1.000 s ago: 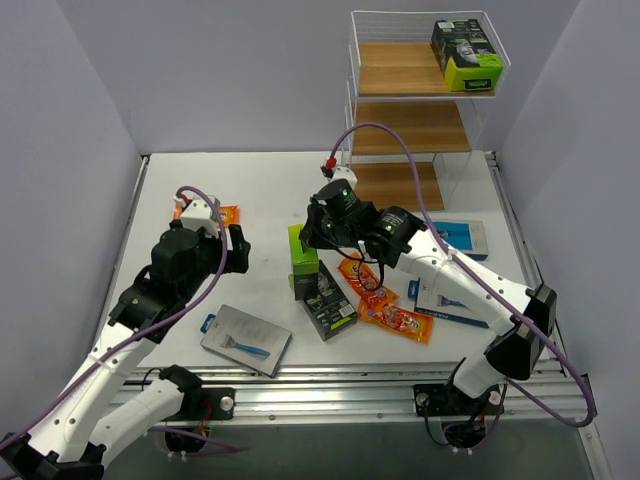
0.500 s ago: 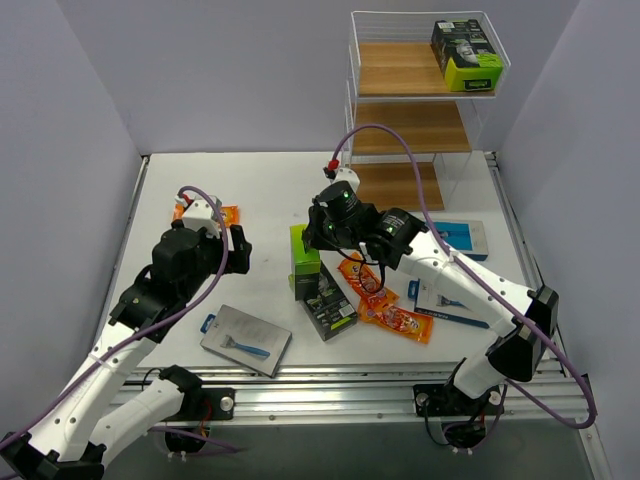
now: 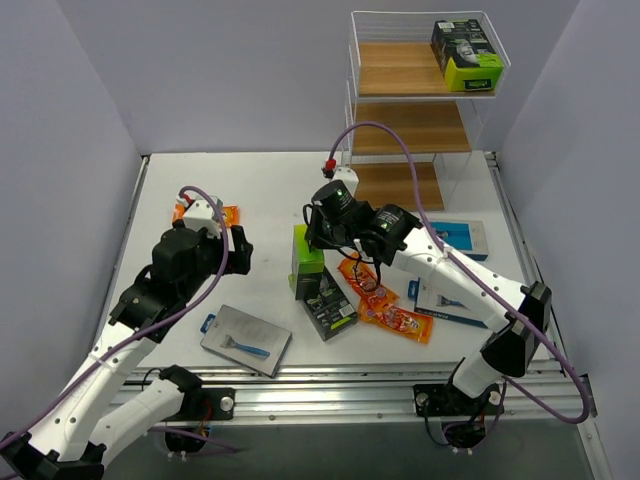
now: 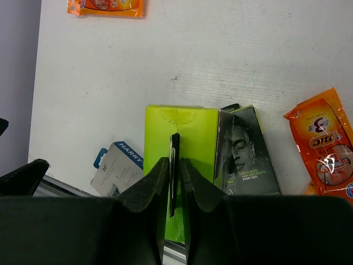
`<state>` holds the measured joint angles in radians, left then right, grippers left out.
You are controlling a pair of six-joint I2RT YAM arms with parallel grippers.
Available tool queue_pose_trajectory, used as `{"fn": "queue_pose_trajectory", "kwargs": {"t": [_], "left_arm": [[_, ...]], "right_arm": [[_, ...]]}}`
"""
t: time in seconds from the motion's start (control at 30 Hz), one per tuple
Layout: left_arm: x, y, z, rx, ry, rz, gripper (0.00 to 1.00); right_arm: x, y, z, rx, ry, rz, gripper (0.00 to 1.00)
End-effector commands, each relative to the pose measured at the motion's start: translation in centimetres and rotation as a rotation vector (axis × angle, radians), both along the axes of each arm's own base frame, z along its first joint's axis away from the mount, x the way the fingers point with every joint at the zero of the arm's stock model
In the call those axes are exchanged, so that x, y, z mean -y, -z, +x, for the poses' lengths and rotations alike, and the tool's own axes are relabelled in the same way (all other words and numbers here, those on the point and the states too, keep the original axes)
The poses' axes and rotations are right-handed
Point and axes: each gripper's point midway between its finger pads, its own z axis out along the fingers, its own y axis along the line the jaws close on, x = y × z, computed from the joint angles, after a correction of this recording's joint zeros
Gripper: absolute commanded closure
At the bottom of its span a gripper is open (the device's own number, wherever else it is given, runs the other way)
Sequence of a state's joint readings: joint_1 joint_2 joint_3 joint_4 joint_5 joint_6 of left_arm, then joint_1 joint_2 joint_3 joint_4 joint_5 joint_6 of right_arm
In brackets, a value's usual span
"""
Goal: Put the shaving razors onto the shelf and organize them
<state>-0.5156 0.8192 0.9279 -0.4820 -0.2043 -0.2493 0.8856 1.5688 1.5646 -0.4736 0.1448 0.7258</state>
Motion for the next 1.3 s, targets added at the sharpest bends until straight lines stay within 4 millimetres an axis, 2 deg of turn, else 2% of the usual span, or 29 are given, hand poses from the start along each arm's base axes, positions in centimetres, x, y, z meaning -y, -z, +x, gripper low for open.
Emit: {"fn": "queue_pose_trajectory", "kwargs": {"t": [0.0,0.17,0.3,0.73,0.83,1.0,1.23,1.27], "left_arm": [[0.3,-1.1,0.1,0.039,0.020,-0.010,0.05],[0.4,-1.1,0.0,0.038,0.026,-0.012,0.04],[0.5,-1.1,0.0,0.039,0.029,-0.014,0.04],[0.6,-1.0,0.0,0.036,0.035,-0.015,0.04],[0.6,-1.0,0.0,0.036,0.037,-0.016,0.04],[0.7,-0.9,0.0,0.032,0.042,-0.016,0.04],[0.8,-1.0,0.0,0.033,0.044,-0.019,0.05],[0.7,-1.0,0.0,0.034,0.043,-0.019,0.04]], "right_arm": [[0.7,0.4,0.2,0.008,0.013,-0.072,0.89],[1.2,1.0,0.1,-0.002,0.029,-0.114,0.87],[1.4,0.8,0.2,0.000,0.029,-0.128,0.89],[3.0,3.9,-0.9,-0.055,0.006,-0.272,0.89],[3.1,4.4,-1.1,-0.069,-0.004,-0.287,0.94],[3.3,4.3,-1.3,-0.073,-0.014,-0.300,1.00],[3.1,4.5,-1.8,-0.087,-0.047,-0.299,1.00],[3.0,4.7,-1.9,-0.091,-0.058,-0.295,0.97]]}}
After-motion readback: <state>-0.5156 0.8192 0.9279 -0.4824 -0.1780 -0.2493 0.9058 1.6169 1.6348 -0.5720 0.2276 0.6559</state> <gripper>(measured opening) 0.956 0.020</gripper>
